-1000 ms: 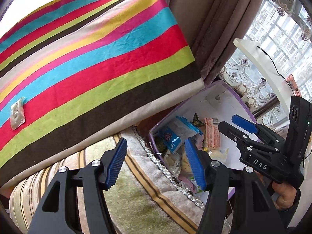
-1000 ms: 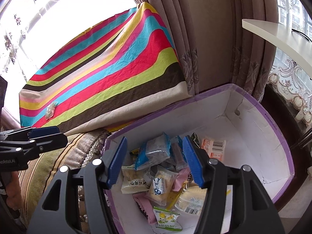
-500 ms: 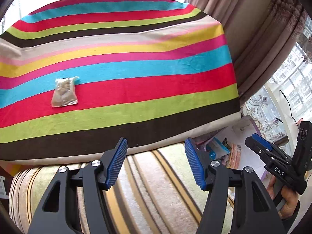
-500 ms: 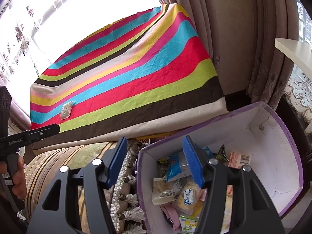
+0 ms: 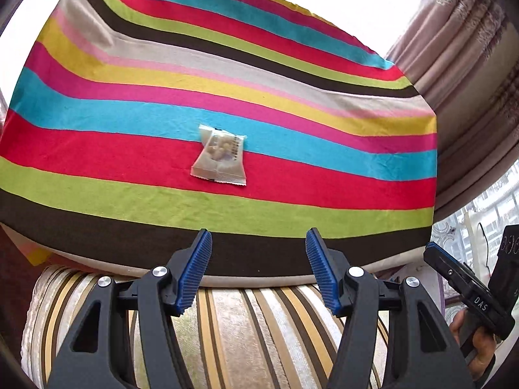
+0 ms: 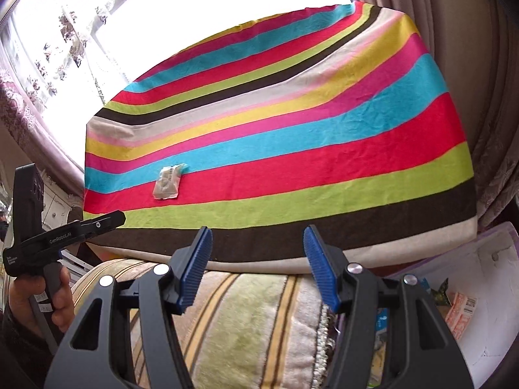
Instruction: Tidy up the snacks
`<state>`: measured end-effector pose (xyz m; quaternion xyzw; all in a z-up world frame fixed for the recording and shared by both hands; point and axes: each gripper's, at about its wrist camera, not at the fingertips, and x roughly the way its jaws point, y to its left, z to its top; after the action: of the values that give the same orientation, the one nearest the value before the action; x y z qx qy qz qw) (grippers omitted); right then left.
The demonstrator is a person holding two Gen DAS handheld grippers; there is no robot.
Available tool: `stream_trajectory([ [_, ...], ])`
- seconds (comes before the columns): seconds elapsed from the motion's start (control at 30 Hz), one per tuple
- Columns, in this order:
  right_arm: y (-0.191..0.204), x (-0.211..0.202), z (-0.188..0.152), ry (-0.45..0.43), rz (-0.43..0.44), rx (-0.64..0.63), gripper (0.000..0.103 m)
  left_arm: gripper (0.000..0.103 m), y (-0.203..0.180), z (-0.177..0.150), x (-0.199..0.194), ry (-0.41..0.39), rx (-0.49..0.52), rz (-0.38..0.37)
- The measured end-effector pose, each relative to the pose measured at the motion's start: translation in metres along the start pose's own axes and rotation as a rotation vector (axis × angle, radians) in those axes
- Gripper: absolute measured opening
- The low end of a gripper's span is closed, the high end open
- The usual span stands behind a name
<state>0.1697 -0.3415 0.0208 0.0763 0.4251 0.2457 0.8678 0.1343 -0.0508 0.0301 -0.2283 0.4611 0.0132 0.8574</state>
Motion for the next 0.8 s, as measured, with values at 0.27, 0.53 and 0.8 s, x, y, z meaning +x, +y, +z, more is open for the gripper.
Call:
stream_trajectory([
  [0.27,0.054,0.072,0.042,0.098,0.104,-0.017,0.059,0.042,0.052,0.033,0.028,0.023,-0.129,-0.049],
  [0.53,0.091,0.156,0.063,0.182,0.162,0.045,0.055,0.04,0.091,0.076,0.068,0.057,-0.178,-0.132],
  [0.8,0.119,0.208,0.064,0.233,0.184,-0.003,0.054,0.039,0.114,0.088,0.102,0.117,-0.272,-0.282],
])
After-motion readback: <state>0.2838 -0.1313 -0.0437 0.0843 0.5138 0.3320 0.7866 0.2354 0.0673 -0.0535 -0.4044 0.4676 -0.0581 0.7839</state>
